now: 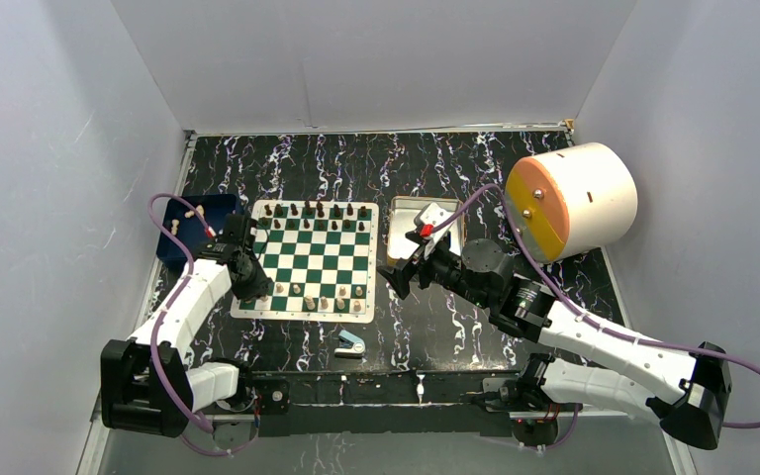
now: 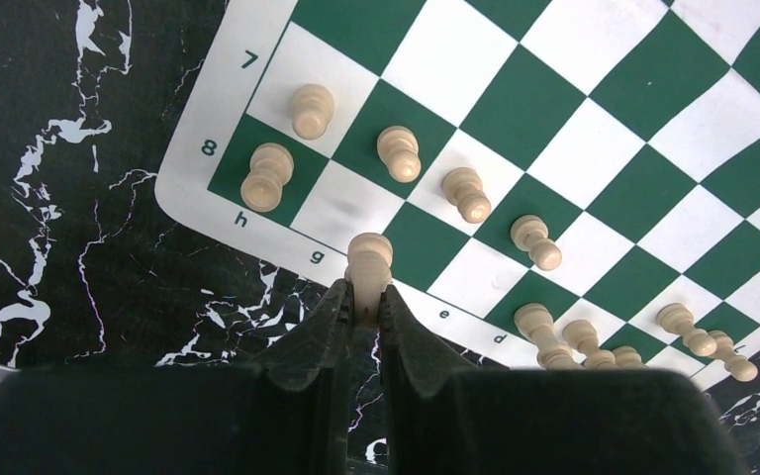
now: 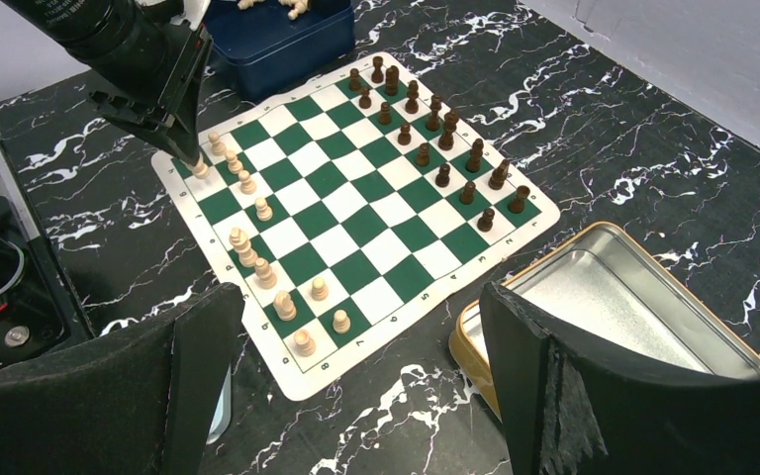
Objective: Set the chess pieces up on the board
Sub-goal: Place the chess piece on the chessboard.
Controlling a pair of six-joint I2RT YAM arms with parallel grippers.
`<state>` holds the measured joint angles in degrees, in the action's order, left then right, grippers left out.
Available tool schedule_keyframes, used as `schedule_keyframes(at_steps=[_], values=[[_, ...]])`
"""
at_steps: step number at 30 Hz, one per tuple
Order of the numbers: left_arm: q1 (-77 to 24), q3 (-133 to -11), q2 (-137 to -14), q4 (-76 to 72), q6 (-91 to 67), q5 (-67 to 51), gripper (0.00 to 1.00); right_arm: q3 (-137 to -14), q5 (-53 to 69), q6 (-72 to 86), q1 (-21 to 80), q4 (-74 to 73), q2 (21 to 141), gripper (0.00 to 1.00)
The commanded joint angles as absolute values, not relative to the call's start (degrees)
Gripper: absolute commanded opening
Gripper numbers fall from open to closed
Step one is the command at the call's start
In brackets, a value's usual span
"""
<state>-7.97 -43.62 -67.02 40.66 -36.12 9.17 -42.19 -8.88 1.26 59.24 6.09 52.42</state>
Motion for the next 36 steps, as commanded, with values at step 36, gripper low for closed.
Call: schedule_keyframes(at_steps=[36], values=[[-7.21, -42.04, -72.33, 38.06, -34.77, 12.22, 0.21, -44.21, -10.01, 0.09, 59.18, 6.77, 51.25, 0.99]])
